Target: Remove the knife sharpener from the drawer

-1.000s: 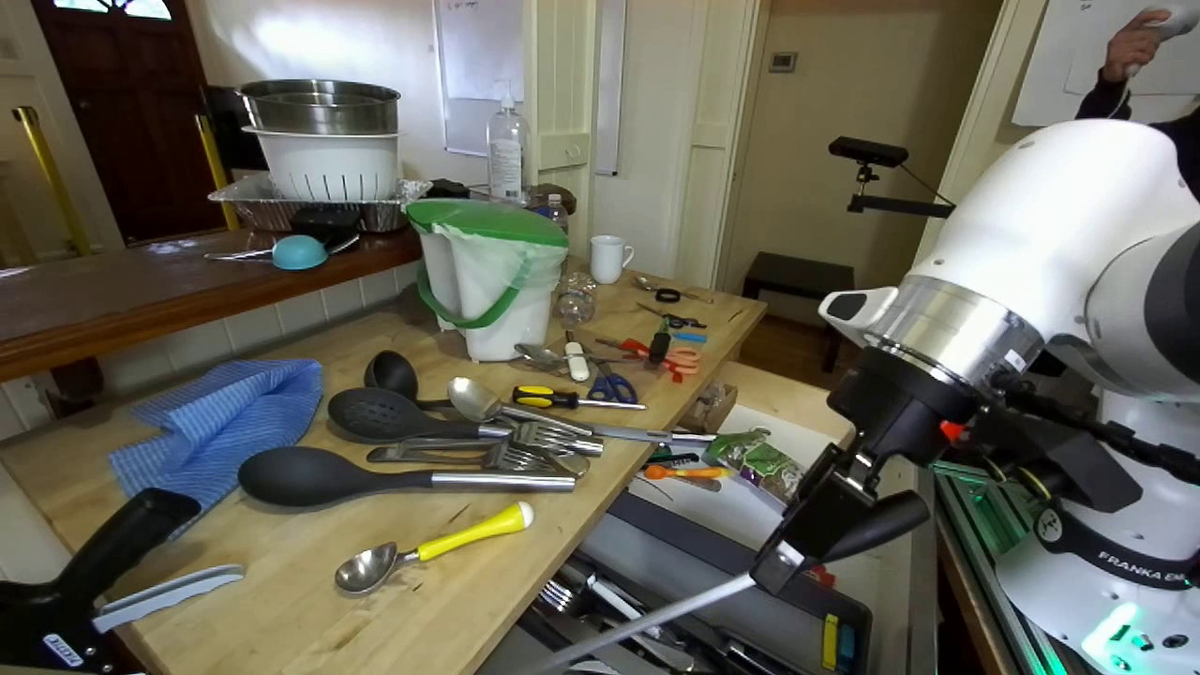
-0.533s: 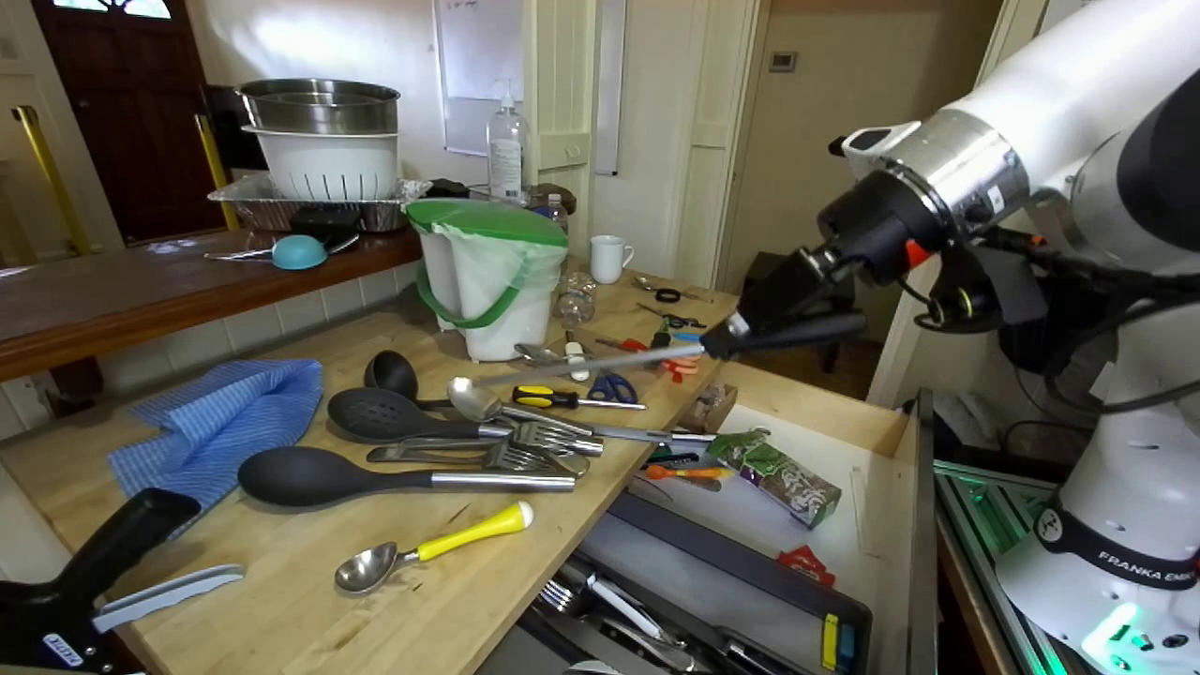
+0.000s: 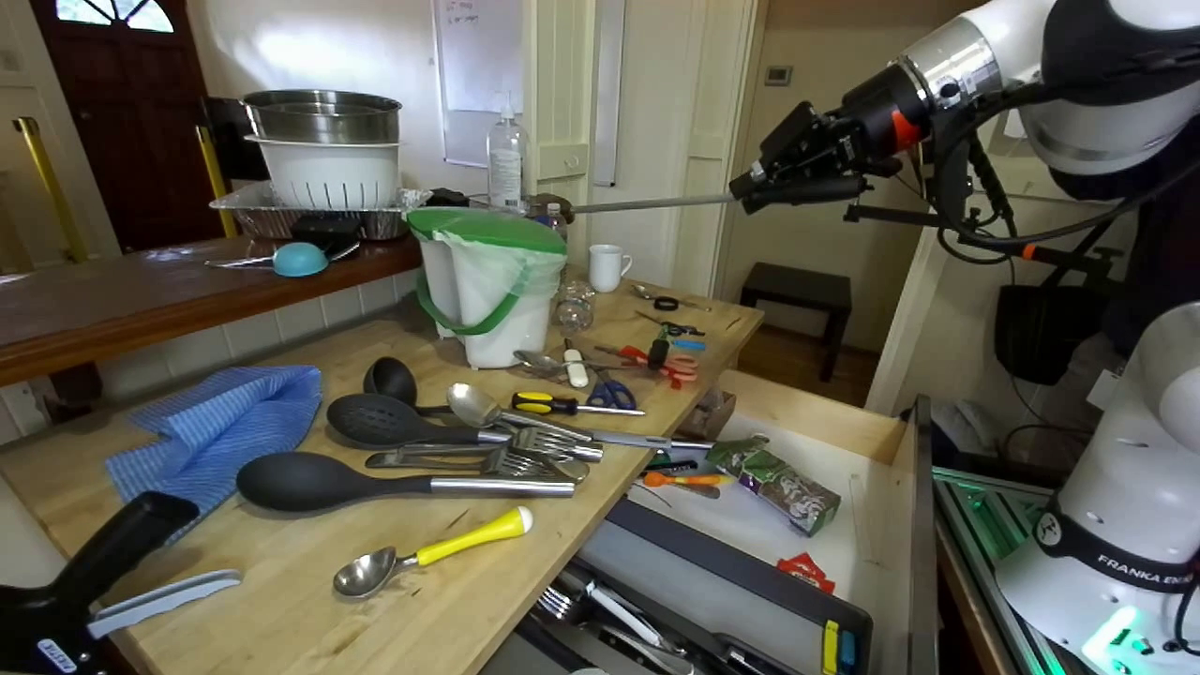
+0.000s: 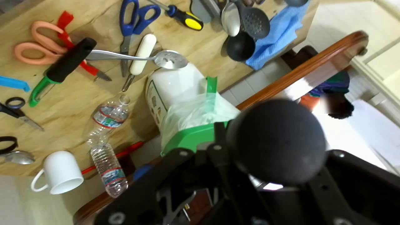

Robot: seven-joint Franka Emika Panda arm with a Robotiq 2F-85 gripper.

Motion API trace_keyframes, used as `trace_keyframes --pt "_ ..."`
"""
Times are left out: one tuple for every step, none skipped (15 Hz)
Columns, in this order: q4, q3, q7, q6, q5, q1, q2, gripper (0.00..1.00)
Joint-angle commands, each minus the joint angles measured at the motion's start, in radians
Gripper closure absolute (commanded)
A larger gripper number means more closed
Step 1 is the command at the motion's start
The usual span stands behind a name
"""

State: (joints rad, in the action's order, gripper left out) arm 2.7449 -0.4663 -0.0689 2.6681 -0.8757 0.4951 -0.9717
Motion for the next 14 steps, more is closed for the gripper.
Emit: trace_keyframes --pt "0.002 -0.155 -0.153 0.045 -0.022 0.144 -0.02 0.9" --pt "0.004 -0.18 -0.191 0.054 -0.02 0.164 -0.02 0.9" --pt "0.004 -0.206 -0.221 0.043 -0.018 0.206 -0.03 0.9" --pt "0.004 -0.235 -0.25 0.034 -0.017 0.255 -0.042 0.9" --pt "0.004 -0.265 -0.28 0.028 -0.022 0.305 -0.058 0.9" --pt "0.004 -0.3 -0.32 0.024 -0.023 0.353 -0.077 0.9" --pt "0.003 -0.342 -0.358 0.021 -0.036 0.401 -0.098 0.9" --pt "0.003 -0.379 -0.402 0.013 -0.044 0.444 -0.123 0.9" --pt "0.003 -0.421 -0.445 0.001 -0.062 0.486 -0.157 0.9" --pt "0.003 -0.456 -0.495 -0.007 -0.069 0.523 -0.184 0.9" --pt "0.002 -0.497 -0.535 -0.012 -0.09 0.561 -0.211 0.9" --pt "0.002 -0.531 -0.581 -0.014 -0.112 0.589 -0.233 0.9" --pt "0.002 -0.543 -0.592 -0.034 -0.136 0.585 -0.231 0.9" --pt "0.002 -0.497 -0.53 0.025 -0.089 0.549 -0.15 0.65"
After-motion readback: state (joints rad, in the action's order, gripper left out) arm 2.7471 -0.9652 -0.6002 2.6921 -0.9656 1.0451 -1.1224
